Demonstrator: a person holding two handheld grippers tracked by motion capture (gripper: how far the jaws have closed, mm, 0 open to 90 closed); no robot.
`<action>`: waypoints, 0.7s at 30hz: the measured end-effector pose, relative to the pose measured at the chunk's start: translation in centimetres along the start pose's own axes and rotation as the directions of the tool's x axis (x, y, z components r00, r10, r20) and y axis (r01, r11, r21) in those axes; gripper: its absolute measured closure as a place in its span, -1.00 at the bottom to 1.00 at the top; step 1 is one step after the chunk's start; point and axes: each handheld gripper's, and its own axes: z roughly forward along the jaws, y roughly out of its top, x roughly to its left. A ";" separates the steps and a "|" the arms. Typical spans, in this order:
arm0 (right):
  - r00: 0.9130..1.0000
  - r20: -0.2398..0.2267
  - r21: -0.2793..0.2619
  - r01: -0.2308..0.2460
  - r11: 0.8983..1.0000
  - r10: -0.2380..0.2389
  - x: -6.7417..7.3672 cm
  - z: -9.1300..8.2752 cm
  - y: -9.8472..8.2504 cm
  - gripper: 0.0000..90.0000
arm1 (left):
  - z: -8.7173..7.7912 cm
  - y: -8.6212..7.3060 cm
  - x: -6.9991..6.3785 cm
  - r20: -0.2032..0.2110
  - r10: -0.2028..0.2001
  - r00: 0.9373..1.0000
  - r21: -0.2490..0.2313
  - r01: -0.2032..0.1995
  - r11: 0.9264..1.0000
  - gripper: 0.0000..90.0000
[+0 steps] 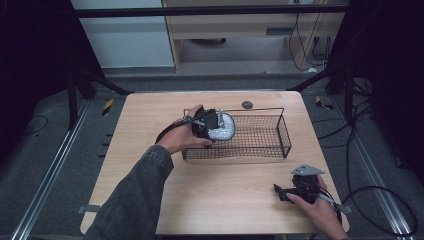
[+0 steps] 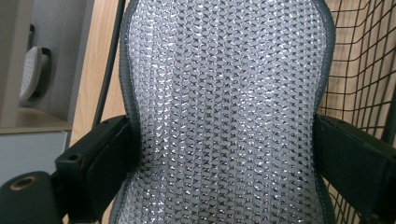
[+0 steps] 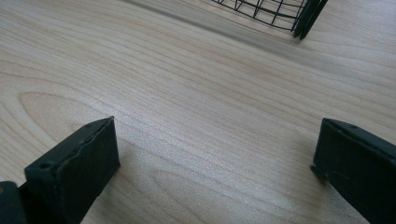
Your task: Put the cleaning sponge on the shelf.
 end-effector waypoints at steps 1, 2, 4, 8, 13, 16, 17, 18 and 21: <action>1.000 0.000 0.000 0.000 1.000 0.000 0.0 0.0 0.0 -0.99 | 0.1 -0.1 0.1 0.007 -0.008 1.000 -0.001 0.008 1.000 -0.91; 1.000 0.000 0.000 0.000 1.000 0.000 0.0 0.0 0.0 -0.99 | 0.1 -0.1 0.2 0.011 -0.017 1.000 -0.003 0.017 1.000 -0.92; 1.000 0.000 0.000 0.000 1.000 0.000 0.0 0.0 0.0 -0.99 | 0.0 -0.1 0.2 0.021 -0.026 0.999 -0.014 0.026 1.000 -0.93; 1.000 0.000 0.000 -0.001 1.000 0.001 0.0 0.0 0.0 -0.99 | -0.3 -0.2 0.4 0.026 -0.039 0.999 -0.035 0.040 0.999 -0.92; 1.000 0.000 0.001 -0.003 1.000 0.003 0.0 0.0 0.0 -0.99 | -0.7 -0.2 0.3 0.030 -0.045 0.999 -0.047 0.047 0.998 -0.90; 1.000 0.000 0.000 0.001 1.000 -0.001 0.0 0.0 0.0 -0.99 | -1.0 -0.4 0.3 0.033 -0.055 0.998 -0.061 0.057 0.997 -0.90; 1.000 -0.001 0.000 0.001 1.000 -0.001 0.0 0.0 0.0 -0.99 | -1.1 -0.4 0.3 0.028 -0.056 0.998 -0.067 0.058 0.996 -0.90; 1.000 0.000 0.000 0.000 1.000 0.000 0.0 0.0 0.0 -0.99 | -1.2 -0.4 0.3 0.025 -0.056 0.998 -0.070 0.058 0.996 -0.90; 1.000 0.000 0.000 0.001 1.000 -0.001 0.0 0.0 0.0 -0.99 | -1.5 -0.4 0.3 0.018 -0.051 0.999 -0.079 0.052 0.996 -0.90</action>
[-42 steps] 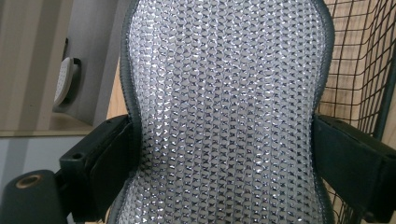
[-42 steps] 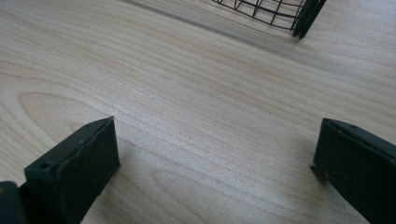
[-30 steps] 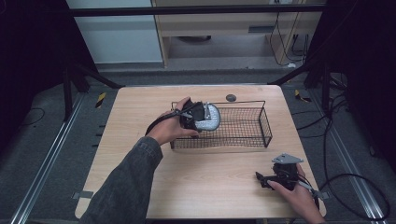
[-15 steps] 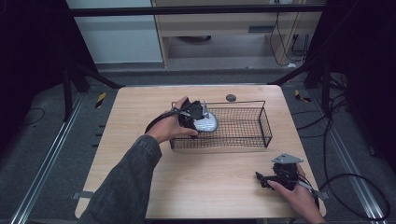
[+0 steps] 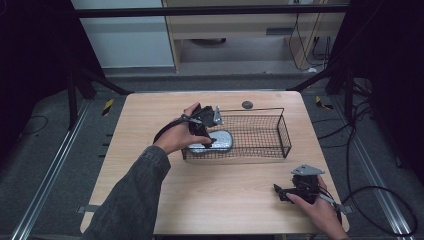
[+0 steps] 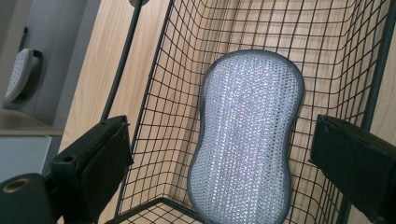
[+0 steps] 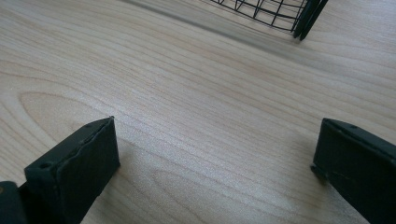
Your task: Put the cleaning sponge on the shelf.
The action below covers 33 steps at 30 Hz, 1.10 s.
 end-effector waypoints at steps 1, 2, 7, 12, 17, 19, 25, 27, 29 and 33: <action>1.000 0.000 0.001 0.000 1.000 0.000 0.0 0.0 0.0 -0.99 | -0.1 0.1 0.0 -0.004 -0.002 1.000 -0.007 0.002 1.000 -0.90; 1.000 0.000 0.000 0.000 1.000 0.000 0.0 0.0 0.0 -0.99 | -0.3 0.2 -0.1 -0.007 -0.001 1.000 -0.007 0.001 1.000 -0.90; 1.000 0.000 -0.001 0.001 1.000 -0.001 0.0 0.0 0.0 -0.99 | -0.9 0.8 -0.5 -0.016 0.007 1.000 -0.024 -0.008 1.000 -0.90; 1.000 -0.001 -0.001 0.001 1.000 -0.001 0.0 0.0 0.0 -0.99 | -1.1 1.3 -1.3 -0.016 0.018 1.000 -0.038 -0.019 0.999 -0.90; 1.000 0.000 -0.001 0.001 1.000 -0.001 0.0 0.0 0.0 -0.99 | -1.2 1.6 -1.9 -0.017 0.013 1.000 -0.042 -0.013 0.999 -0.90; 1.000 0.000 0.000 0.001 1.000 -0.001 0.0 0.0 0.0 -0.99 | -1.2 1.6 -2.0 -0.016 0.010 1.000 -0.045 -0.010 0.999 -0.90; 1.000 0.000 0.000 0.000 1.000 0.000 0.0 0.0 0.0 -0.99 | -1.3 1.7 -2.5 -0.017 -0.012 1.000 -0.056 0.011 0.998 -0.90; 1.000 0.000 -0.001 0.000 1.000 0.000 0.0 0.0 0.0 -0.99 | -1.4 1.7 -2.6 -0.011 -0.012 1.000 -0.057 0.011 0.998 -0.91; 1.000 -0.001 -0.001 -0.002 1.000 0.002 0.0 0.0 0.0 -0.99 | -1.5 1.7 -2.8 -0.014 -0.015 1.000 -0.069 0.014 0.998 -0.90; 1.000 -0.001 -0.001 -0.002 1.000 0.002 0.0 0.0 0.0 -0.99 | -1.9 1.6 -3.1 -0.009 -0.041 0.999 -0.088 0.040 0.995 -0.90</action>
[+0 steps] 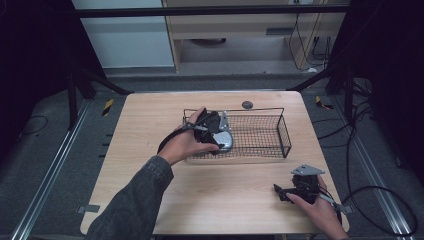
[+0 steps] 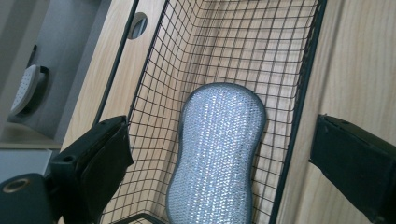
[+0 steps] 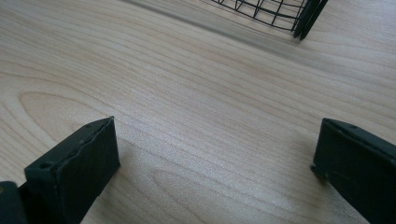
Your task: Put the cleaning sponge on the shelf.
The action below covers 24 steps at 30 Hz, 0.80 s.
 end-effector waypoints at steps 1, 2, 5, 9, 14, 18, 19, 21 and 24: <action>1.000 0.001 0.001 0.002 1.000 -0.002 0.0 0.0 0.0 -0.99 | -0.1 0.0 -0.1 0.000 -0.008 1.000 -0.002 0.008 1.000 -0.90; 1.000 0.000 0.001 0.002 1.000 -0.002 0.0 0.0 0.0 -0.99 | -0.2 -0.1 -0.3 -0.002 -0.015 1.000 -0.011 0.015 1.000 -0.90; 1.000 0.002 0.001 0.002 1.000 -0.002 0.0 0.0 0.0 -0.99 | -0.5 -0.2 -0.7 -0.005 -0.029 1.000 -0.019 0.029 0.999 -0.90; 1.000 0.002 0.001 0.002 1.000 -0.002 0.0 0.0 0.0 -0.99 | -1.0 -0.3 -1.2 0.000 -0.055 0.998 -0.039 0.055 0.998 -0.90; 1.000 0.001 0.000 0.003 1.000 -0.003 0.0 0.0 0.0 -0.99 | -1.4 -0.7 -1.9 -0.007 -0.062 0.998 -0.043 0.062 0.997 -0.90; 1.000 0.002 0.001 0.002 1.000 -0.002 0.0 0.0 0.0 -0.99 | -2.0 -1.0 -2.5 0.005 -0.084 0.996 -0.073 0.084 0.994 -0.90; 1.000 0.001 0.000 0.002 1.000 -0.002 0.0 0.0 0.0 -0.99 | -2.1 -1.1 -2.7 0.007 -0.083 0.997 -0.084 0.083 0.993 -0.90; 1.000 0.001 0.001 0.002 1.000 -0.002 0.0 0.0 0.0 -0.99 | -2.4 -1.3 -3.0 0.009 -0.079 0.997 -0.090 0.080 0.993 -0.89; 1.000 0.001 0.001 0.002 1.000 -0.002 0.0 0.0 0.0 -0.99 | -2.8 -1.6 -3.5 0.010 -0.088 0.996 -0.097 0.088 0.991 -0.89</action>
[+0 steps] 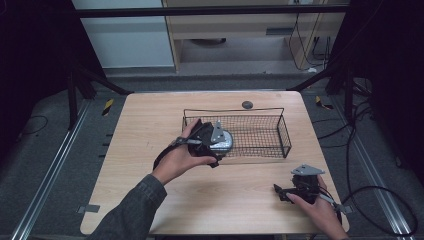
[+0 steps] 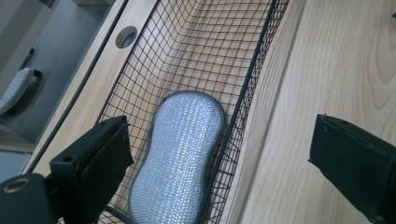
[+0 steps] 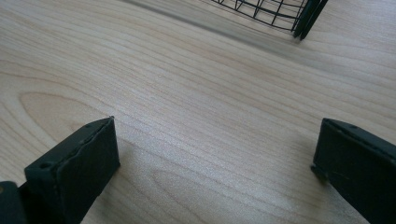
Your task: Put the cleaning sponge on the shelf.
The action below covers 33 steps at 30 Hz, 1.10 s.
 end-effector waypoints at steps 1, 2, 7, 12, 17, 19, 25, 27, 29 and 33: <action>1.000 0.000 0.000 0.000 1.000 0.000 0.0 0.0 0.0 -0.99 | -0.1 -0.1 -0.1 -0.001 0.001 1.000 0.000 -0.001 1.000 -0.90; 1.000 0.000 0.000 0.000 1.000 0.000 0.0 0.0 0.0 -0.99 | -0.2 -0.3 -0.2 -0.003 0.001 1.000 -0.006 -0.001 1.000 -0.90; 1.000 0.000 0.000 0.000 1.000 0.000 0.0 0.0 0.0 -0.99 | -0.6 -1.1 -0.4 -0.018 -0.015 1.000 -0.018 0.015 1.000 -0.90; 1.000 -0.001 -0.001 0.001 1.000 -0.001 0.0 0.0 0.0 -0.99 | -1.4 -2.5 -0.2 -0.040 -0.066 0.997 -0.026 0.065 0.998 -0.90; 1.000 0.000 -0.001 -0.001 1.000 0.001 0.0 0.0 0.0 -0.99 | -2.5 -4.2 -0.2 -0.064 -0.105 0.992 -0.043 0.102 0.994 -0.90; 1.000 0.000 -0.002 0.000 1.000 0.000 0.0 0.0 0.0 -0.99 | -2.9 -5.0 -0.1 -0.063 -0.126 0.990 -0.048 0.123 0.991 -0.91; 1.000 0.000 -0.001 -0.001 1.000 0.001 0.0 0.0 0.0 -0.99 | -4.2 -7.2 -0.3 -0.075 -0.161 0.984 -0.054 0.158 0.986 -0.91; 1.000 0.000 -0.002 0.000 1.000 0.000 0.0 0.0 0.0 -0.99 | -4.6 -7.8 -0.3 -0.082 -0.167 0.983 -0.048 0.164 0.985 -0.90; 1.000 0.000 -0.002 -0.001 1.000 0.001 0.0 0.0 0.0 -0.99 | -4.9 -8.4 -0.4 -0.091 -0.170 0.981 -0.040 0.167 0.985 -0.90; 1.000 0.001 -0.002 0.000 1.000 0.000 0.0 0.0 0.0 -0.99 | -5.3 -9.8 -0.3 -0.092 -0.198 0.976 -0.032 0.196 0.980 -0.91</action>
